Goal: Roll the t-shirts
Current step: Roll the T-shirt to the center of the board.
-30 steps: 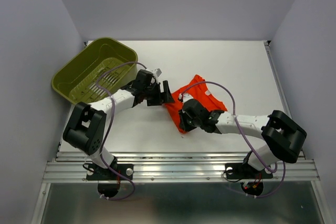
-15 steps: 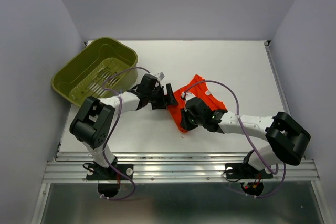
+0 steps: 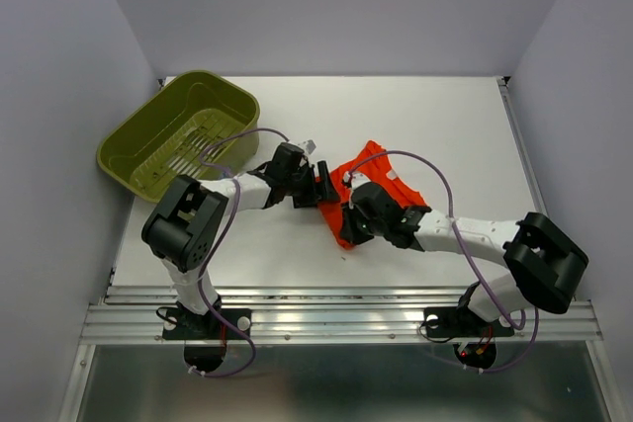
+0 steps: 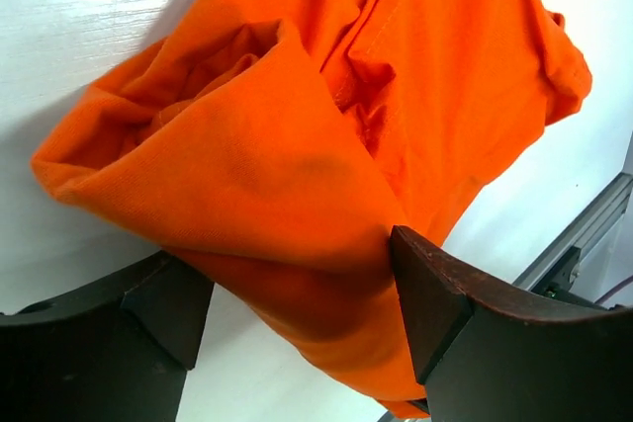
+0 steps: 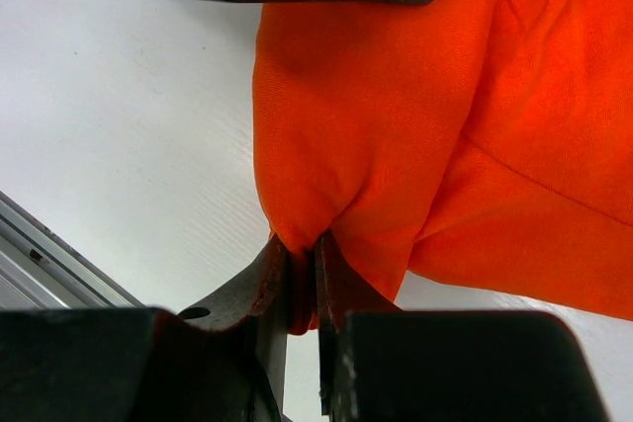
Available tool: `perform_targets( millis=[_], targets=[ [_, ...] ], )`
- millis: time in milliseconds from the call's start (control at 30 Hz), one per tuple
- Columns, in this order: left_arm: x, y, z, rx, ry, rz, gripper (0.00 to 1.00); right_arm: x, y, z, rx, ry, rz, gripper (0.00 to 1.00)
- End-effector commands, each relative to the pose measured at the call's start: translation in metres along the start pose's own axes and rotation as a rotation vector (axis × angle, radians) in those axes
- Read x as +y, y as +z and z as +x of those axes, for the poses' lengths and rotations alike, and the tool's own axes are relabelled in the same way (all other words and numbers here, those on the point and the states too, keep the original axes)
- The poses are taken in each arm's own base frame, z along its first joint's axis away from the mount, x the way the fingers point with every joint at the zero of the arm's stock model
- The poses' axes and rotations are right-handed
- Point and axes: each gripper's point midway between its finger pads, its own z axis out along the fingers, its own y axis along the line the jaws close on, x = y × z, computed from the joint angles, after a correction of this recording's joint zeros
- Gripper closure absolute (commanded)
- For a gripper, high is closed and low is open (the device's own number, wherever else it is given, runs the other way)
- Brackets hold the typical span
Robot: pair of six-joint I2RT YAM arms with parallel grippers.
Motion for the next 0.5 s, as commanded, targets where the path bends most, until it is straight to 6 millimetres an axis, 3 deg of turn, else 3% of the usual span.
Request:
perform_targets(
  millis=[0,133,167,200,233,333,467],
  targets=[
    [-0.005,0.004,-0.010,-0.028,0.012,-0.002,0.33,0.008,-0.007,-0.019,-0.077,0.008,-0.040,0.99],
    [-0.006,0.003,-0.014,-0.042,0.010,-0.014,0.70,0.004,-0.008,-0.020,-0.080,-0.007,-0.020,0.97],
    [-0.006,0.002,-0.015,-0.043,0.008,-0.021,0.86,0.002,-0.008,-0.020,-0.078,-0.013,-0.007,0.93],
    [-0.008,0.001,-0.017,-0.046,0.008,-0.021,0.94,0.001,-0.009,-0.021,-0.071,-0.038,0.000,0.89],
    [-0.006,0.000,-0.017,-0.041,0.000,-0.035,1.00,-0.002,-0.009,-0.021,-0.071,-0.045,0.014,0.69],
    [-0.008,-0.002,-0.020,-0.041,-0.015,-0.050,1.00,-0.003,-0.012,-0.028,-0.073,-0.067,0.035,0.41],
    [-0.009,-0.003,-0.024,-0.039,-0.042,-0.075,1.00,-0.005,-0.020,-0.037,-0.092,-0.122,0.092,0.36]
  ],
)
